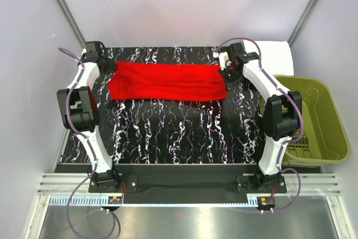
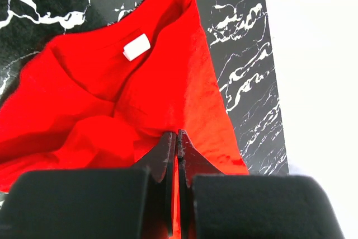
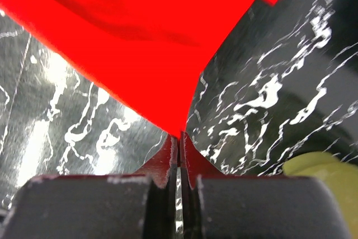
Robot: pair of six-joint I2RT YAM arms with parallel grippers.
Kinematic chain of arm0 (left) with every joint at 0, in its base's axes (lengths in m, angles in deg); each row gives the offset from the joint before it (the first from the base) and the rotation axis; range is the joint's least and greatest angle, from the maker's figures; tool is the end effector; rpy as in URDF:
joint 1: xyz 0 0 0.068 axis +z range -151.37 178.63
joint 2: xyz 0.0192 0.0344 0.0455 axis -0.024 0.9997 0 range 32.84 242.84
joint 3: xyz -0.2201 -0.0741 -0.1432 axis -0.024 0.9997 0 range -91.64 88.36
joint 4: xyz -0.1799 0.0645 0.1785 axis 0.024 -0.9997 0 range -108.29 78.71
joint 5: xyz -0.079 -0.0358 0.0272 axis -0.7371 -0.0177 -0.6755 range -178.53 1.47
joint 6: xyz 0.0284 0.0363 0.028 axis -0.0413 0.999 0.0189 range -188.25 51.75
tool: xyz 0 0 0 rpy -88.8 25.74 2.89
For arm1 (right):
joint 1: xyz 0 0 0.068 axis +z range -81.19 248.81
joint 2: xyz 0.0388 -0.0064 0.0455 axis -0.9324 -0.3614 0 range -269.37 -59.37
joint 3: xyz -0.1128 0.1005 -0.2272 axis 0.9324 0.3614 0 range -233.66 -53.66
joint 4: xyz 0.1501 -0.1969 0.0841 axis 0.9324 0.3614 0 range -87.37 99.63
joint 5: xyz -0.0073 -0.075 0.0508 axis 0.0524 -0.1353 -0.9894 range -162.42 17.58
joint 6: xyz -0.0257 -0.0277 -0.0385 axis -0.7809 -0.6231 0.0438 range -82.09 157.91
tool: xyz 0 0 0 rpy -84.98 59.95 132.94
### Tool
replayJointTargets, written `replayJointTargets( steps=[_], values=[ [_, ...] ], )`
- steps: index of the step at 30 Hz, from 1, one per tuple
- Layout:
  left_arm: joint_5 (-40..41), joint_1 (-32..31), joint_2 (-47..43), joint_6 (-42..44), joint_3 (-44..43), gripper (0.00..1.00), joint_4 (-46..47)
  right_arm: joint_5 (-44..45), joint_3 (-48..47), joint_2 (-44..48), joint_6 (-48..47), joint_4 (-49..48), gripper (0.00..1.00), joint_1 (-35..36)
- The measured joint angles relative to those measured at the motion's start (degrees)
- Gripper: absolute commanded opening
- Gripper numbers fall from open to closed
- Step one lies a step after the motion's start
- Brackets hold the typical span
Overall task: Fold and stack the t-shirts
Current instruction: Fold the tshirt
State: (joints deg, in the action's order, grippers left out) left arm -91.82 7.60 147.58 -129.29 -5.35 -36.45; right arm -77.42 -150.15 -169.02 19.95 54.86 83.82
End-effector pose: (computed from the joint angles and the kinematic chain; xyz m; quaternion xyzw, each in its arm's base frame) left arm 0.4513 0.0693 0.2424 -0.5233 0.7658 -0.1876 0.3234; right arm 0.3919 0.1082 0.2653 -0.2859 0.9333 0.0371 0.2140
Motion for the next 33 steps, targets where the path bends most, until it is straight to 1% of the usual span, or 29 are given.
replayJointTargets(
  steps=[10, 14, 20, 25, 27, 33],
  values=[
    [-0.81, -0.13, 0.52, -0.46, -0.33, 0.00, 0.09, -0.92, 0.66, -1.68, 1.53, 6.01, 0.00, 0.02],
    [-1.20, -0.13, 0.59, -0.26, -0.33, 0.00, 0.68, -1.11, 1.38, -1.81, 2.78, 6.93, 0.00, 0.02],
    [-2.38, -0.13, -0.74, -0.09, 3.30, 0.00, 2.69, 0.00, 8.94, 1.84, 6.78, 5.44, 0.00, 0.07],
    [-2.78, -0.13, -4.09, -0.09, 9.25, 0.00, 3.32, 2.10, 13.88, 4.44, 8.92, 2.95, 0.00, 0.57],
    [-2.80, -0.13, -5.70, -0.09, 10.93, 0.00, 3.30, 2.58, 15.10, 5.68, 9.38, 2.67, 0.00, 1.07],
    [-2.75, -0.13, -8.09, -0.07, 11.74, 0.00, 3.91, 2.84, 15.56, 8.79, 9.84, 1.20, 0.00, 1.95]
  ],
)
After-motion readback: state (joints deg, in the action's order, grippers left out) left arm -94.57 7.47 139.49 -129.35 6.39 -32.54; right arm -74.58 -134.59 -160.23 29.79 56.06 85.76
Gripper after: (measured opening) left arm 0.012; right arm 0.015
